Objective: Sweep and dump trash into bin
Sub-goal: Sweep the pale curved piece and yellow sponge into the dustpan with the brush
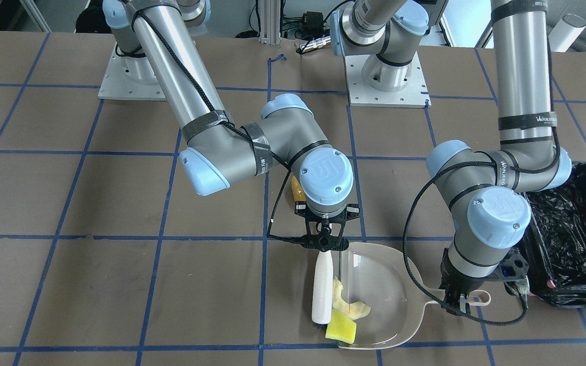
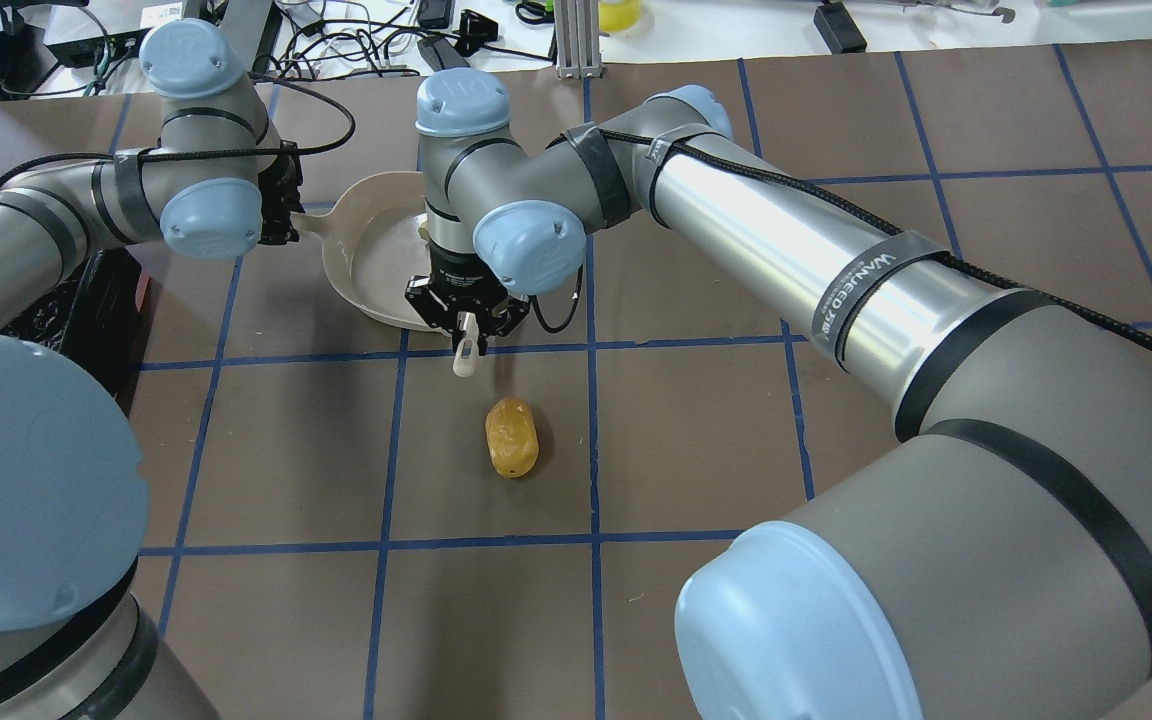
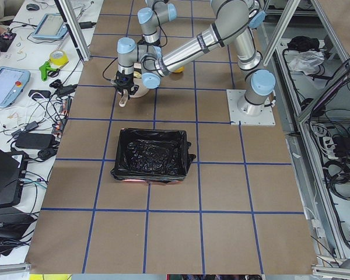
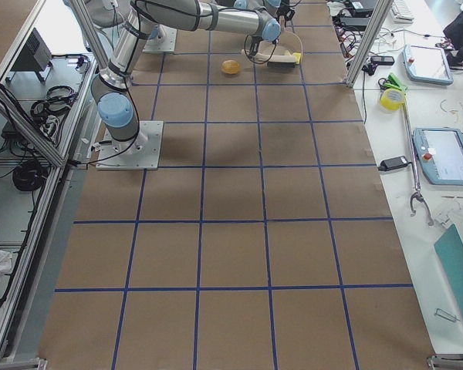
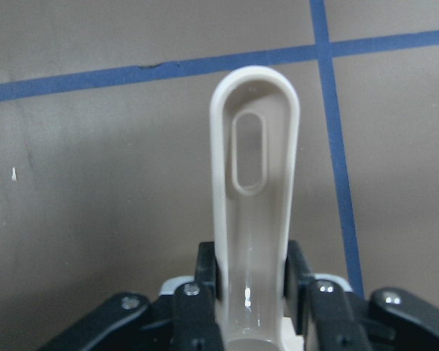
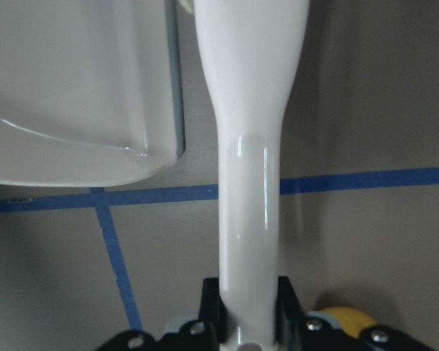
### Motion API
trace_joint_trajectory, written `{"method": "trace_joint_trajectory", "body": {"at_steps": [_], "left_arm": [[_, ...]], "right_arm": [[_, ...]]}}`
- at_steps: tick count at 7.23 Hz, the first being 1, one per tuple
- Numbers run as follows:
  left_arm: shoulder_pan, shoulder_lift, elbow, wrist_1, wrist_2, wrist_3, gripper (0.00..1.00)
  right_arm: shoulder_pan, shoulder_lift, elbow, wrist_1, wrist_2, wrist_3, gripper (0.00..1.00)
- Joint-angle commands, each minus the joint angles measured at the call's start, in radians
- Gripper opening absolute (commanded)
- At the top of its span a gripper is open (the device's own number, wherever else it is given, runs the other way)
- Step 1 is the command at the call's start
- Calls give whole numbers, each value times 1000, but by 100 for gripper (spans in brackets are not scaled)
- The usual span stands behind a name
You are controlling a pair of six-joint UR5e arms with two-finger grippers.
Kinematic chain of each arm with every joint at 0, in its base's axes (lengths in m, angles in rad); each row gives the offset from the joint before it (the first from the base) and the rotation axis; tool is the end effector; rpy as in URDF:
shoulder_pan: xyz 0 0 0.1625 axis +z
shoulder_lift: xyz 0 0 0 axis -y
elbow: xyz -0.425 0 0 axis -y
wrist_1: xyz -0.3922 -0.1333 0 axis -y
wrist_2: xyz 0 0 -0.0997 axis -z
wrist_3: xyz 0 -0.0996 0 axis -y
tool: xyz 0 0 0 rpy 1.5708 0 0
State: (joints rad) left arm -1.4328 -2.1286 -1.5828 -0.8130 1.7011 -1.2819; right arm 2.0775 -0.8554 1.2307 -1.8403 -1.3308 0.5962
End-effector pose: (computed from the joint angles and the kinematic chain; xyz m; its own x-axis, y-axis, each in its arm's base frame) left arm -0.0268 -0.6818 0.2331 -0.1493 -0.9784 0.1428 -0.9767 0.1234 -0.1756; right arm 0.4928 -0.5644 0.2328 -0.9838 0.1163 -0.1363 0.0844 0.9718 0.2201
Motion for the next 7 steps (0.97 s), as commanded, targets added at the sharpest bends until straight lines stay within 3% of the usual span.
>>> {"method": "trace_joint_trajectory", "body": {"at_steps": [1,5,7], "left_arm": [[0,-1,1,0,0,3,0],[0,-1,1,0,2,6,0],[0,1,1,0,2,6,0]], "right_arm": [[35,36,-51,0,5,1,0],[41,41,-92,7,50,-13,0],[20,-25,-76,137,-17,-73,0]]}}
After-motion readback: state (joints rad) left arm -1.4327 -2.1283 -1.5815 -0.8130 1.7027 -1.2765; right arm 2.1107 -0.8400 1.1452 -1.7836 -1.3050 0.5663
